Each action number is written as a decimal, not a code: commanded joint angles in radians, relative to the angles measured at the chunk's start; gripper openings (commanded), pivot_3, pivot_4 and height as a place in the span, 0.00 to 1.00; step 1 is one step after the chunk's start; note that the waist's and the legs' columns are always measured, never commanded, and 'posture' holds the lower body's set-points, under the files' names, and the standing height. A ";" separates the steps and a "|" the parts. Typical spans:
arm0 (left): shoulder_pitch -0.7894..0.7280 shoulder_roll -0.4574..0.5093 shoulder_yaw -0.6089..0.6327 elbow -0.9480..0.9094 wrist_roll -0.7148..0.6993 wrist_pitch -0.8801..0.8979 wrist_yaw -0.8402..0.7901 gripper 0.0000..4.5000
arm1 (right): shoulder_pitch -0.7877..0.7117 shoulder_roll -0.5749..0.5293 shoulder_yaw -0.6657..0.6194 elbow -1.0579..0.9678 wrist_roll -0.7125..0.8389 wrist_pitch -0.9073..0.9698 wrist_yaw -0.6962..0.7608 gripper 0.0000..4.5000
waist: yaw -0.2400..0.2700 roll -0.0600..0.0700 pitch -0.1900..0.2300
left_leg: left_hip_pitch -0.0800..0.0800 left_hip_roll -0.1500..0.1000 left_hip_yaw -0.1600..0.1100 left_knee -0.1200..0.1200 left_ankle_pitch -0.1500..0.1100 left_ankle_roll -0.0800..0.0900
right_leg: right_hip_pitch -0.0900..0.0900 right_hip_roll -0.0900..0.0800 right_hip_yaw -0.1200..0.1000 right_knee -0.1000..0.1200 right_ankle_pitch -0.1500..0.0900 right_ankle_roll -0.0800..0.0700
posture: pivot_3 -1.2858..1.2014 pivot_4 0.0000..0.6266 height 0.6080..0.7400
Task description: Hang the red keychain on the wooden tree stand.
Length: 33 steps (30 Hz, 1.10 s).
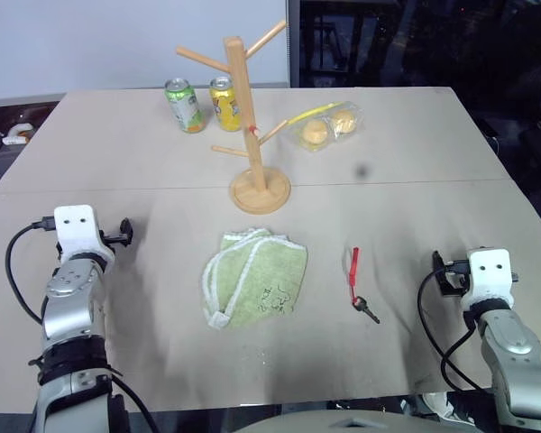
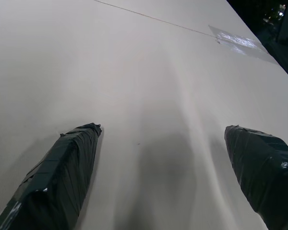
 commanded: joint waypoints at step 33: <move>-0.023 0.346 -0.564 -0.447 -0.117 -0.089 -1.189 1.00 | -0.084 -0.542 0.052 -0.383 0.555 0.091 0.826 1.00 | 0.007 -0.002 0.013 | -0.016 0.001 -0.005 0.010 0.000 0.001 | -0.010 0.010 -0.002 0.001 -0.002 0.003 | 0.52 0.24 1.00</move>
